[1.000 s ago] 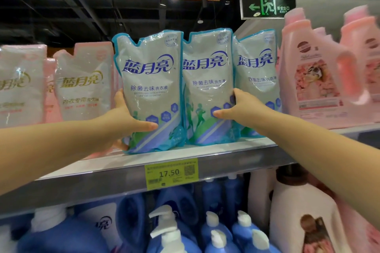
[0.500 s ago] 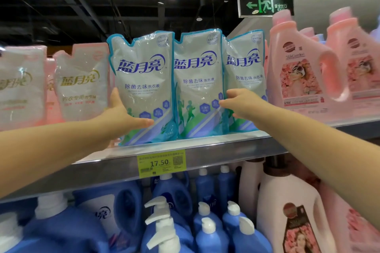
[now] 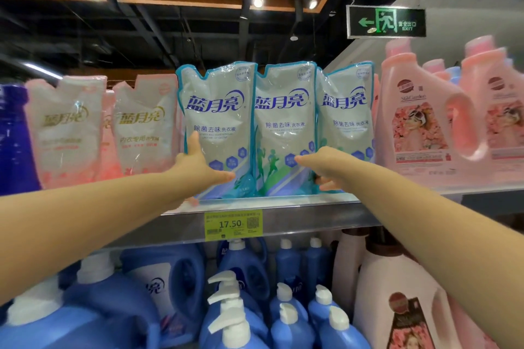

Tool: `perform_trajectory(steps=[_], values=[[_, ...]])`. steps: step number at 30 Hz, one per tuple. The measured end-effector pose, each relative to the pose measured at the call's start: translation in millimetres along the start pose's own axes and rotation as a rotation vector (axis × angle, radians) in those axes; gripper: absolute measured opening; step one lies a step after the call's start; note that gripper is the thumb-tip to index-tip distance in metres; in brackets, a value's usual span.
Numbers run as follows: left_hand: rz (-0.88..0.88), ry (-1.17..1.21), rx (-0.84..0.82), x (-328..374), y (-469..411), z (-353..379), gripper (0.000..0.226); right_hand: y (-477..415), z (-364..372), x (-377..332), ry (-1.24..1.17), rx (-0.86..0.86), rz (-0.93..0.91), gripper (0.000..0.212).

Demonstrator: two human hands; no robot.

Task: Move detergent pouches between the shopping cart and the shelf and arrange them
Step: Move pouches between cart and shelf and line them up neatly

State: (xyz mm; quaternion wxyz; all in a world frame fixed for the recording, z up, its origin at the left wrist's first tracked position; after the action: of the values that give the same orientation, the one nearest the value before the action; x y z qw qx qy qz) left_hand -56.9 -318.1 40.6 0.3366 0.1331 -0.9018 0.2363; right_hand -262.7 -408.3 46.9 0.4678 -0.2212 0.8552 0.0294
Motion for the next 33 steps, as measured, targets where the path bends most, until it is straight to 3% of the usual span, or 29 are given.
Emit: perform_trajectory(steps=[5,9,17,25,29,31,33], values=[[-0.005,-0.045,0.060,8,12,0,0.109,5,2,-2,0.132,0.023,-0.006,0.037],[0.080,-0.054,0.117,15,32,-11,0.098,27,5,-13,0.335,0.140,-0.107,0.049],[0.287,-0.138,0.120,41,115,-26,0.077,124,21,-35,0.301,0.296,-0.306,0.056],[0.458,-0.019,-0.040,49,229,-1,0.067,268,41,-13,0.424,0.410,-0.284,0.042],[0.559,0.168,-0.195,67,310,24,0.037,356,22,31,0.522,0.480,-0.180,0.034],[0.592,0.307,-0.315,76,349,44,0.017,403,9,64,0.509,0.490,-0.092,0.027],[0.612,0.374,-0.393,89,382,71,0.011,449,0,98,0.429,0.481,0.012,0.023]])
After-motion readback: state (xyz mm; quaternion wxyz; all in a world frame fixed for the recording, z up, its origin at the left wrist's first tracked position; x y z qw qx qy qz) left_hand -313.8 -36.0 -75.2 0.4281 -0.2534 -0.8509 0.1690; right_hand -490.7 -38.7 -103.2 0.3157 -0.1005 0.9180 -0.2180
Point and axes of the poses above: each hand's wrist, its own y-axis away from the middle knuckle, its own z-axis out of the palm, x = y × z, the point moved 1 cm from there along -y, towards the middle knuckle, and after that the axes turned 9 degrees about -x, right-handed, at the moved point
